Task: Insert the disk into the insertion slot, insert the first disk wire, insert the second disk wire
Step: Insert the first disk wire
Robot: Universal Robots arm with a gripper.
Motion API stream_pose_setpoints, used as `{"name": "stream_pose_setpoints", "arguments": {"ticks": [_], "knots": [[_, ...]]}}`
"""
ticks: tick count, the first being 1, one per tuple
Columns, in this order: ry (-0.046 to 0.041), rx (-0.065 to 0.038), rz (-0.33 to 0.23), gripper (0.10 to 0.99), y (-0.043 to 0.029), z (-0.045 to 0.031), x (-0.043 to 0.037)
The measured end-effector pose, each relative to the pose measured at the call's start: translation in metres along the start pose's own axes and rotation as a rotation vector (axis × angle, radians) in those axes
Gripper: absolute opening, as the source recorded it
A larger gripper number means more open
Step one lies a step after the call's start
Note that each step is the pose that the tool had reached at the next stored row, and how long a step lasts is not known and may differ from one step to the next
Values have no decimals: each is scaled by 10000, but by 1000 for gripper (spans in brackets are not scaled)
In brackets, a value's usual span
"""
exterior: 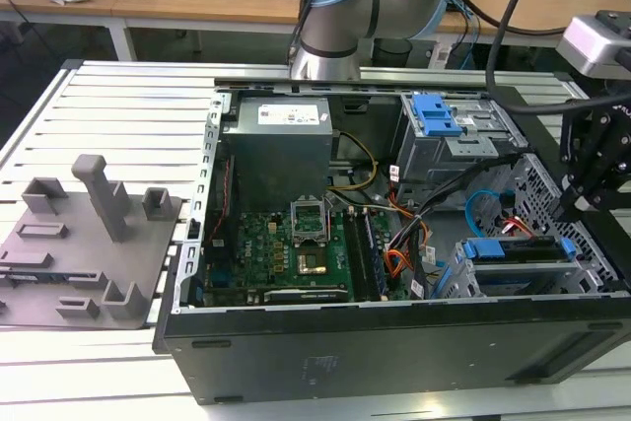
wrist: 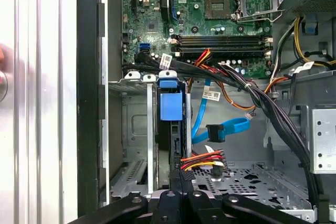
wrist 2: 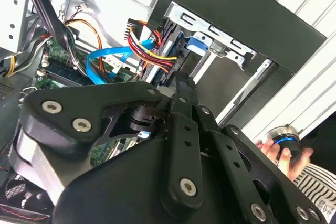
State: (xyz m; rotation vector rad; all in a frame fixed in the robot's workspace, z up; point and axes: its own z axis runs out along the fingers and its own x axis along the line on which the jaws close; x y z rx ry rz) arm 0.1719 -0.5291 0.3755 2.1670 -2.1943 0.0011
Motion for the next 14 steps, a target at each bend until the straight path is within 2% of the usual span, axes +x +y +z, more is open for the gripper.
{"name": "stream_pose_setpoints", "arguments": {"ticks": [3,8,11,14], "knots": [[1,0,-1,106,52,1,0],[0,0,0,106,206,8,2],[0,0,-1,106,340,14,4],[1,0,0,106,393,16,5]]}}
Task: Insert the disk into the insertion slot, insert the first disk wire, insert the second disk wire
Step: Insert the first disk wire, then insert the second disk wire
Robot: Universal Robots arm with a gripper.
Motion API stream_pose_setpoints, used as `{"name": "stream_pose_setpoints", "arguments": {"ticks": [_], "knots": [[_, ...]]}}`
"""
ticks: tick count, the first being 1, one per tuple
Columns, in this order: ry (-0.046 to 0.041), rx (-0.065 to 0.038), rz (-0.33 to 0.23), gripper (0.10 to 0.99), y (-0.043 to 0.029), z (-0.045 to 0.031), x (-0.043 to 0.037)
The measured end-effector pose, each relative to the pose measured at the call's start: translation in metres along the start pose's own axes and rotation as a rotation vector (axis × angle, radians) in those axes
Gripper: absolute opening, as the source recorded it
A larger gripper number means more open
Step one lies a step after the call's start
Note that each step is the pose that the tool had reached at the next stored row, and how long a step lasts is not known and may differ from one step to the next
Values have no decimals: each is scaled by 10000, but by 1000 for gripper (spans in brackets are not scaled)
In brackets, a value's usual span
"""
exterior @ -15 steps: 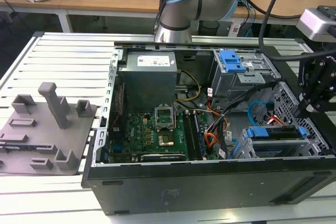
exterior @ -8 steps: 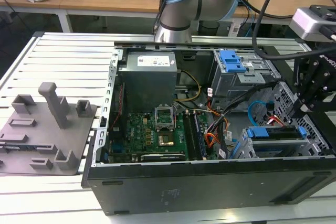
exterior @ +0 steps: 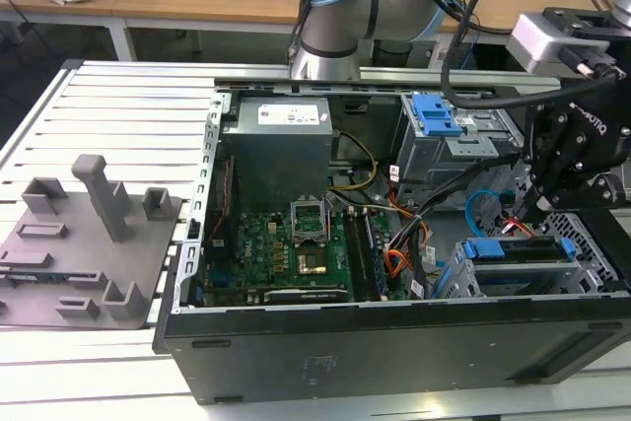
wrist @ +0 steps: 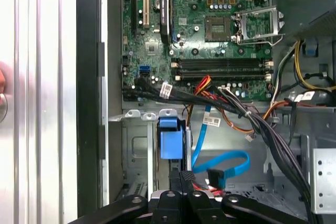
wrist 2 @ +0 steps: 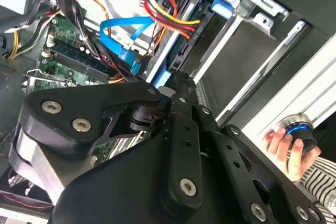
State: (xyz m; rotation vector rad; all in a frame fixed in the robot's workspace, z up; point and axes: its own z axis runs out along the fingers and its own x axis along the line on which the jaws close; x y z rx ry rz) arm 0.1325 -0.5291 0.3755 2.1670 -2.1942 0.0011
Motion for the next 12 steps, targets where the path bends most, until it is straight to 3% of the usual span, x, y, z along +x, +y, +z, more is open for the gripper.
{"name": "stream_pose_setpoints", "arguments": {"ticks": [3,12], "knots": [[-1,0,1,106,52,3,1],[0,0,0,106,55,3,1]]}}
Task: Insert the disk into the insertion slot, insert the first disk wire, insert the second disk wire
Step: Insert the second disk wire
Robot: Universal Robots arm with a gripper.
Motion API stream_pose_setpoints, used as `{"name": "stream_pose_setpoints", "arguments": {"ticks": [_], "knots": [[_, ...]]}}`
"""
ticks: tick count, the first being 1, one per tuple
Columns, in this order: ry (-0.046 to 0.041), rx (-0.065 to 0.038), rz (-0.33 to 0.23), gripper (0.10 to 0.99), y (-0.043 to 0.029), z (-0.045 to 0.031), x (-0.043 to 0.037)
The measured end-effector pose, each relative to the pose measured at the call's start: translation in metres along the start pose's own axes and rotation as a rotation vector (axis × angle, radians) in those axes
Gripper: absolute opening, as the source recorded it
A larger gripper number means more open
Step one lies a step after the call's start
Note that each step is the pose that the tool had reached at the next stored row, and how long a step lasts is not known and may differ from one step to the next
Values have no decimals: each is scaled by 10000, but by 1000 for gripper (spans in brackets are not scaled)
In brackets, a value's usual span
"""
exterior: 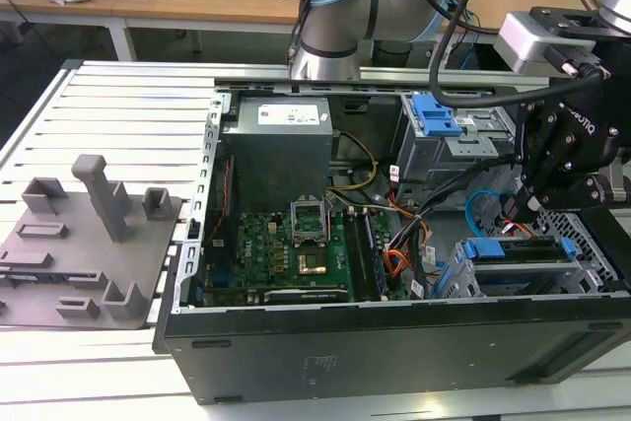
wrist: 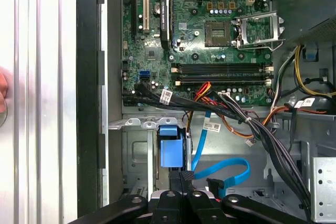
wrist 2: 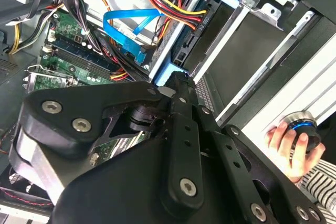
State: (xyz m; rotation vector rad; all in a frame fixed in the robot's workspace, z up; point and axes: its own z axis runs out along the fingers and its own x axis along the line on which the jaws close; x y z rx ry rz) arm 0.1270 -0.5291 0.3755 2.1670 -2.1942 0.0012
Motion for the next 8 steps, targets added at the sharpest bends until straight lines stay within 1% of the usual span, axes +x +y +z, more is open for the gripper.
{"name": "stream_pose_setpoints", "arguments": {"ticks": [7,8], "knots": [[0,0,0,114,2,0,0],[0,0,0,169,2,0,0]]}}
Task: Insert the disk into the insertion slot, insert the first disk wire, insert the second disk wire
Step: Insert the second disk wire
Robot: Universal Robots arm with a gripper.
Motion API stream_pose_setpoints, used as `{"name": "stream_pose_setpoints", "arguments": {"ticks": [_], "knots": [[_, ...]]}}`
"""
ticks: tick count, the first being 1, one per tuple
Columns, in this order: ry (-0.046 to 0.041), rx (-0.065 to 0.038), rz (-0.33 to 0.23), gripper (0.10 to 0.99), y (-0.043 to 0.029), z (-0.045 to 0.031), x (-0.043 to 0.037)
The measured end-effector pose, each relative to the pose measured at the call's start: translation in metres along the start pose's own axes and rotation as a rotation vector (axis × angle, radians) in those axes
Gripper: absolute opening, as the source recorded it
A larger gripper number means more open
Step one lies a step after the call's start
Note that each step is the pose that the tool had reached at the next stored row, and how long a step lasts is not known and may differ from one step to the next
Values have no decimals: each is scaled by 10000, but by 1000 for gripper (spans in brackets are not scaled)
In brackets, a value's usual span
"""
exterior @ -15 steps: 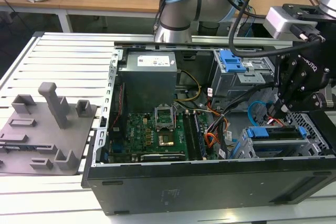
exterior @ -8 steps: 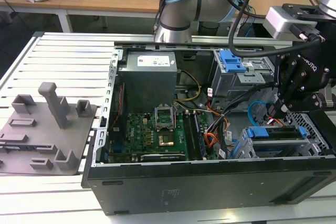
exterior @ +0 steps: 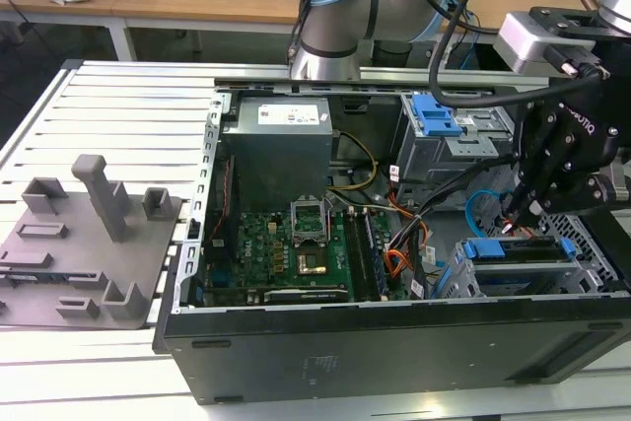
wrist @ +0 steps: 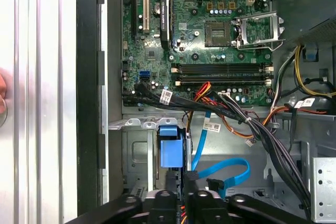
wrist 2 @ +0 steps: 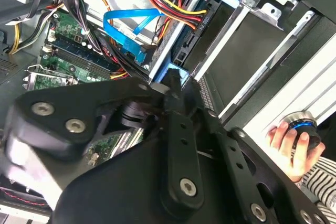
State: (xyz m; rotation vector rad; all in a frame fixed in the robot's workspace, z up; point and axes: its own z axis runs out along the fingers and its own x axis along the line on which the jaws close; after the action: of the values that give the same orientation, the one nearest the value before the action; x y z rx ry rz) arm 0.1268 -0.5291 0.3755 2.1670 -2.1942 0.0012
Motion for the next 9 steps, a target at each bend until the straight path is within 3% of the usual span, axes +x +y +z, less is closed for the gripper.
{"name": "stream_pose_setpoints", "arguments": {"ticks": [3,5,9], "knots": [[-1,0,0,302,1,0,0],[1,1,-23,302,1,0,0],[32,34,-820,302,1,1,0]]}}
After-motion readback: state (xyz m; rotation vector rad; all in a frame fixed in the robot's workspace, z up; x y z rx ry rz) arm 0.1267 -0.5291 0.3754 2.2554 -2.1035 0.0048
